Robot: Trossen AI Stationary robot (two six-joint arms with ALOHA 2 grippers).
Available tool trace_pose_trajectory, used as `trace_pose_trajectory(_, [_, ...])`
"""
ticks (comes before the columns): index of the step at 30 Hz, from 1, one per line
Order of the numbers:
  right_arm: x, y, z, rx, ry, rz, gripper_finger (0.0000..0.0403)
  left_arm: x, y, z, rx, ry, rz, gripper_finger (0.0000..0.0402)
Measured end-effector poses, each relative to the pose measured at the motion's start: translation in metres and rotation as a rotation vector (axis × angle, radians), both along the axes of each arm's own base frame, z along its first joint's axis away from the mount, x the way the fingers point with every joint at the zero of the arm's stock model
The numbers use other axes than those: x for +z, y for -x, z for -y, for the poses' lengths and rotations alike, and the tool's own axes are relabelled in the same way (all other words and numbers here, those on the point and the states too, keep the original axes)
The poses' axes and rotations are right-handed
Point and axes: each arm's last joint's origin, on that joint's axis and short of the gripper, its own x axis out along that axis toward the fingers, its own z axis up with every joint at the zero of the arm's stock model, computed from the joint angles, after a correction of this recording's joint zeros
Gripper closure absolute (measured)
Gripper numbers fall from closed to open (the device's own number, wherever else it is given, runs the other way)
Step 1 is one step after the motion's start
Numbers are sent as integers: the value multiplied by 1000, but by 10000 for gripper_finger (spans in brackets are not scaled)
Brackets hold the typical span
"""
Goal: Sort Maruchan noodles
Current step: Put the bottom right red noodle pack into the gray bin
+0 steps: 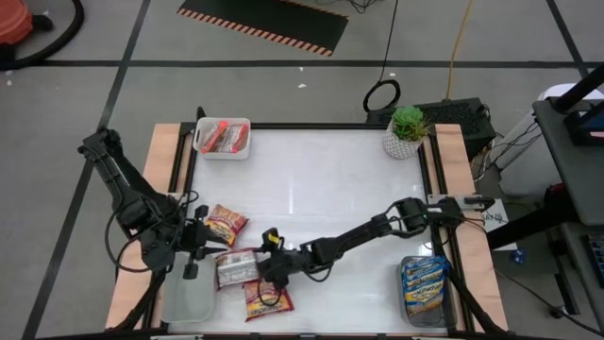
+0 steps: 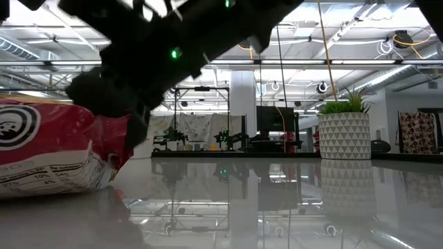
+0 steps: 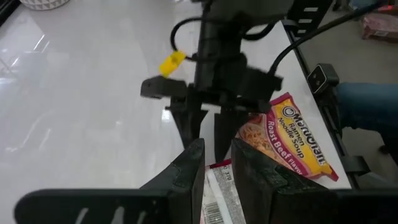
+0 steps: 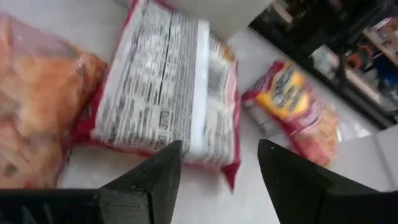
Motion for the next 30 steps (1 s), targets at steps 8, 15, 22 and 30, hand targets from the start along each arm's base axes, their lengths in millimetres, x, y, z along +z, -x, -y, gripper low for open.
trace_pose_trajectory(8, [-12,-6,24,-34,-110,-56,200,1,0,0,21,36,2,319])
trace_pose_trajectory(15, [-25,-12,42,69,-202,-104,200,1,-1,1,33,58,4,319])
trace_pose_trajectory(22, [-38,-16,43,237,-341,-122,200,1,1,2,46,92,0,319])
trace_pose_trajectory(30, [-16,-10,33,392,-471,-161,200,1,6,7,12,96,-2,319])
